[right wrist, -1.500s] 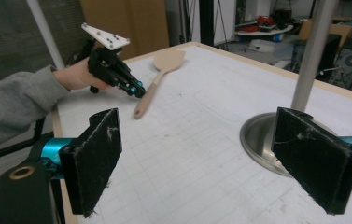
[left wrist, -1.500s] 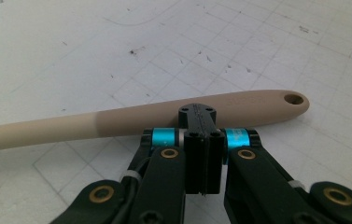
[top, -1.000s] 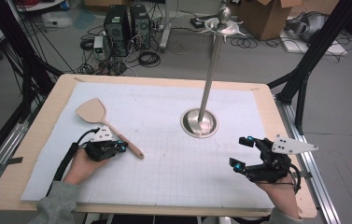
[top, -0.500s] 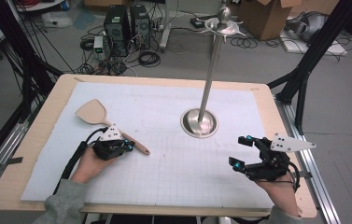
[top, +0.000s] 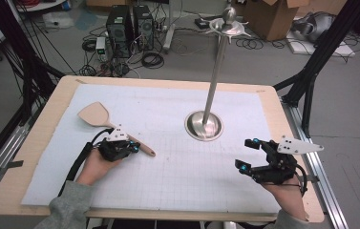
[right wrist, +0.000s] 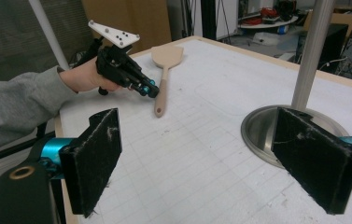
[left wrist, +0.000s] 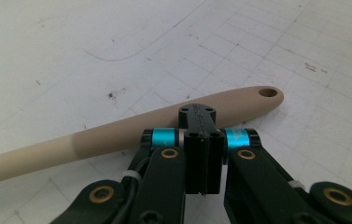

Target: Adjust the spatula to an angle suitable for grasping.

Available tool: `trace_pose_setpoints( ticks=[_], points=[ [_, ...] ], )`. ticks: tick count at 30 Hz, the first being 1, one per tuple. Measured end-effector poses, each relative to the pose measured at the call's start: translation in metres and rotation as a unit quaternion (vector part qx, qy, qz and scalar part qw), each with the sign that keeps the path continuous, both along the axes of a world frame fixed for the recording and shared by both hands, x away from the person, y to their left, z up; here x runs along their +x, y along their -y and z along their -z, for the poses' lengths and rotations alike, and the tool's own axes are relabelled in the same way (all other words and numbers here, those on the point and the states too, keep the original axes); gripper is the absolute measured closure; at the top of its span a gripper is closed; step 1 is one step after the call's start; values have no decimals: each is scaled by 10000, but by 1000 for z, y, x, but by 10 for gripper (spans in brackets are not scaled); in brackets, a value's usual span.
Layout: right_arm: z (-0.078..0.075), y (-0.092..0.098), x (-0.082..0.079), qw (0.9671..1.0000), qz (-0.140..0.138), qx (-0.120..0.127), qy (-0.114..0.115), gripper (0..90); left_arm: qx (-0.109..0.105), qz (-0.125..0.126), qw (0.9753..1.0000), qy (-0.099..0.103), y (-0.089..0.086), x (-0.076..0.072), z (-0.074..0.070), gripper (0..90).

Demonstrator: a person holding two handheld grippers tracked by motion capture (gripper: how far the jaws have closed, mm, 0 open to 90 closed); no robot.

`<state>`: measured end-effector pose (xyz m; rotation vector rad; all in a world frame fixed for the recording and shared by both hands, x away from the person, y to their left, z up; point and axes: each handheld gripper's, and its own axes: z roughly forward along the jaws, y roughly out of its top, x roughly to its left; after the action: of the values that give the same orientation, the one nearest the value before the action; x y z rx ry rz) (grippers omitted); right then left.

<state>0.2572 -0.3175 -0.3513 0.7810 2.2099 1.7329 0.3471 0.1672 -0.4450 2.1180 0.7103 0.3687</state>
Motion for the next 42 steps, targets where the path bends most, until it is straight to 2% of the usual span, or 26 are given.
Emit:
trace_pose_setpoints(
  ticks=[12, 17, 22, 27, 31, 34, 38, 40, 42],
  points=[
    [0, -2, 4, 10000, -56, 32, 3, 153, -110, -169, 9998, 73, 9, 5, 4, 897],
    [0, -4, 6, 10000, -70, 17, -42, 154, 21, -358, 9991, 224, 20, 6, 4, 897],
    [1, -6, 8, 9999, -96, -36, -43, 153, 15, -451, 9989, 151, 28, 13, 3, 897],
    [1, -6, 8, 9999, -87, -34, -56, 153, -104, -499, 9987, 62, 32, 22, 4, 897],
    [1, -5, 8, 10000, -63, -38, -60, 153, -114, -412, 9991, 59, 35, 28, 4, 897],
    [2, -6, 9, 9999, -63, -59, -82, 153, -225, -422, 9989, -15, 33, 30, 5, 898],
    [2, -6, 9, 9999, -69, -71, -80, 154, -96, -435, 9990, 13, 33, 28, 4, 897],
    [2, -5, 9, 9999, -72, -66, -78, 153, -168, -455, 9988, 18, 30, 28, 0, 897],
    [2, -4, 9, 9999, -48, -39, -82, 154, -339, -428, 9985, 4, 26, 27, -5, 897]
  ],
)
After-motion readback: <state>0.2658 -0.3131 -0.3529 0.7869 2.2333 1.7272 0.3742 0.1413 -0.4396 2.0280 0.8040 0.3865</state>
